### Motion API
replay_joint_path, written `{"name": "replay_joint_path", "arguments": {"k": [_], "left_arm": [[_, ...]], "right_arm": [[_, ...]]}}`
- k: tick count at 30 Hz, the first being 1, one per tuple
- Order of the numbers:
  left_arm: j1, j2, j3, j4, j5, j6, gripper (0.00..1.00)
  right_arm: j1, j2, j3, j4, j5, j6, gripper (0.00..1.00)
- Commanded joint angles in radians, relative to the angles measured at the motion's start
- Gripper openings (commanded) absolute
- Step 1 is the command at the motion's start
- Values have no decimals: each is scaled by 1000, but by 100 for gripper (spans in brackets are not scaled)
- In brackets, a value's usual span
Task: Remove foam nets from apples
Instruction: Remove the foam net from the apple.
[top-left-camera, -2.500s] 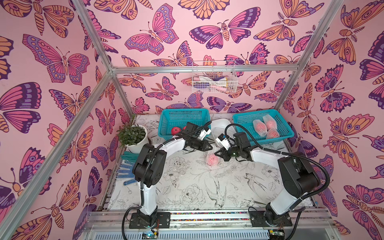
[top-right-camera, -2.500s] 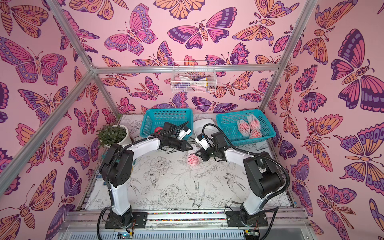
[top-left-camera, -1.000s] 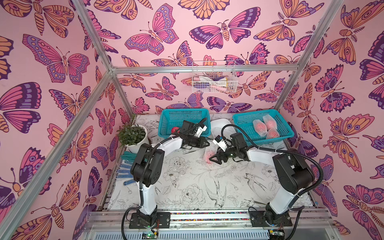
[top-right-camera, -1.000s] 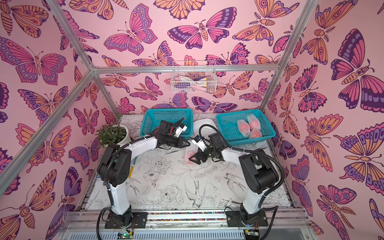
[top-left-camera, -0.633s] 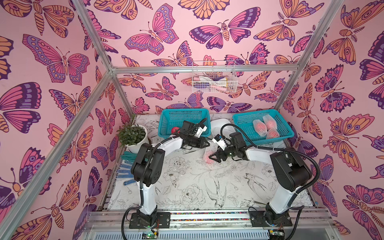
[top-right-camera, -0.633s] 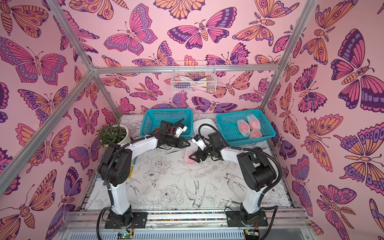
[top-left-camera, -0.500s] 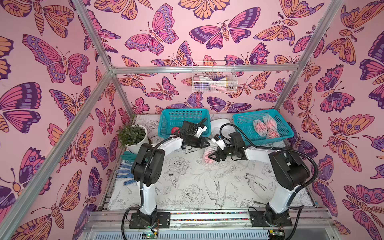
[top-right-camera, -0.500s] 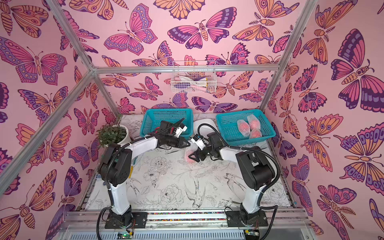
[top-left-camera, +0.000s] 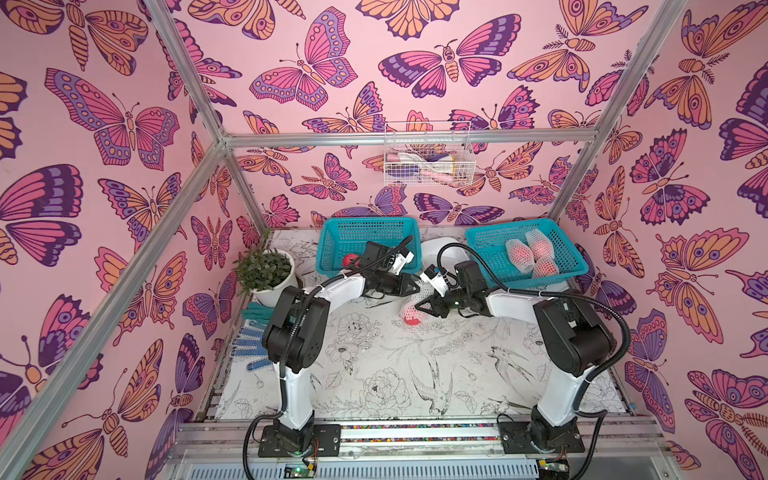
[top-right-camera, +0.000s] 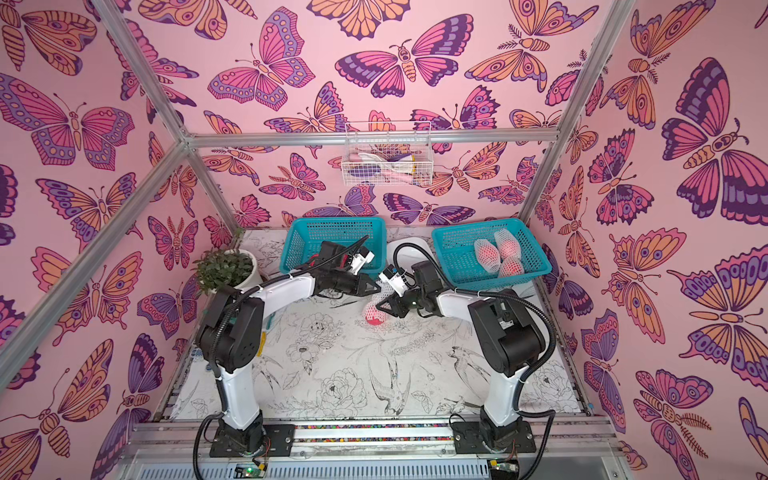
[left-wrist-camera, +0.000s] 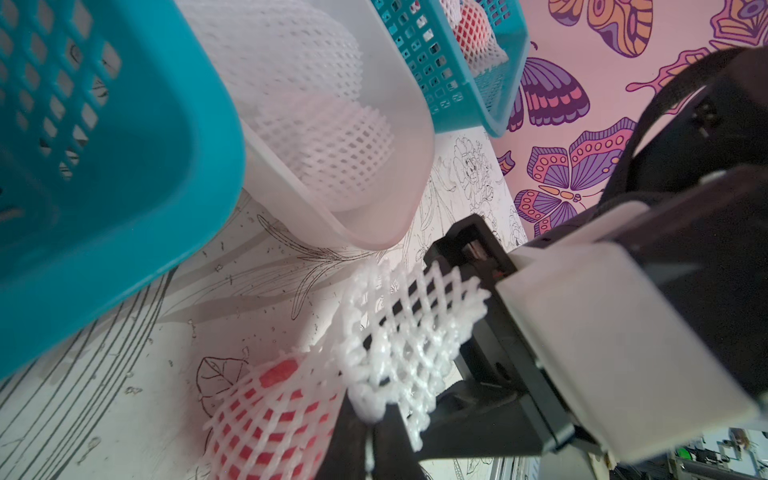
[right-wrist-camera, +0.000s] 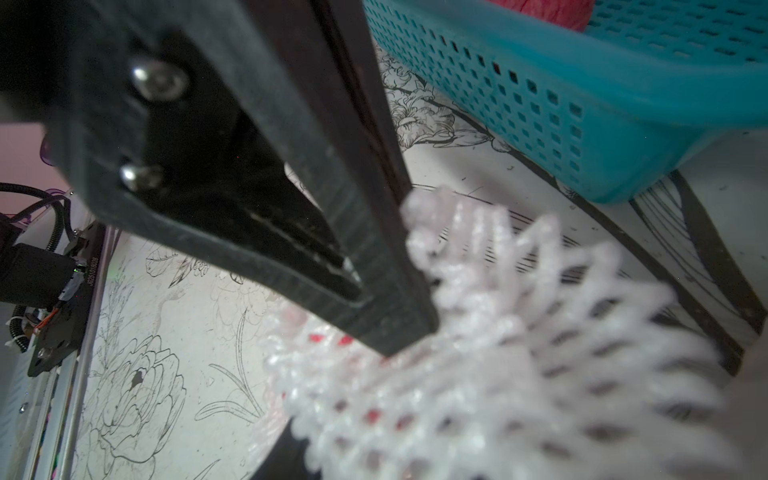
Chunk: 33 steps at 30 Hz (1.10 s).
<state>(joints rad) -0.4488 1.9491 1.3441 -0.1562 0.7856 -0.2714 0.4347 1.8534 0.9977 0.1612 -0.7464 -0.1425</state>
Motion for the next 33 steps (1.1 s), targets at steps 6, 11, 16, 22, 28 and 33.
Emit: {"name": "replay_joint_path", "arguments": {"k": [6,11,16,22,28,33], "left_arm": [[10,-38,-15,12,-1,-2,0],[12,-59,-23,12,-21,-4,15],[19,-96,-44,13,-56,-1,52],[41,-158,-74,-5,-93,18,62],[53,-206,-107,-89,-116,77,62],[53,-219,-141,-157,-127,115,61]], "right_arm": [[10,-46,-24,35,25,40,23],[10,-41,-16,43,47,79,14],[10,-52,-22,56,56,104,11],[10,-72,-33,82,65,136,7],[10,-94,-40,101,81,156,6],[7,-92,-39,108,97,170,5]]}}
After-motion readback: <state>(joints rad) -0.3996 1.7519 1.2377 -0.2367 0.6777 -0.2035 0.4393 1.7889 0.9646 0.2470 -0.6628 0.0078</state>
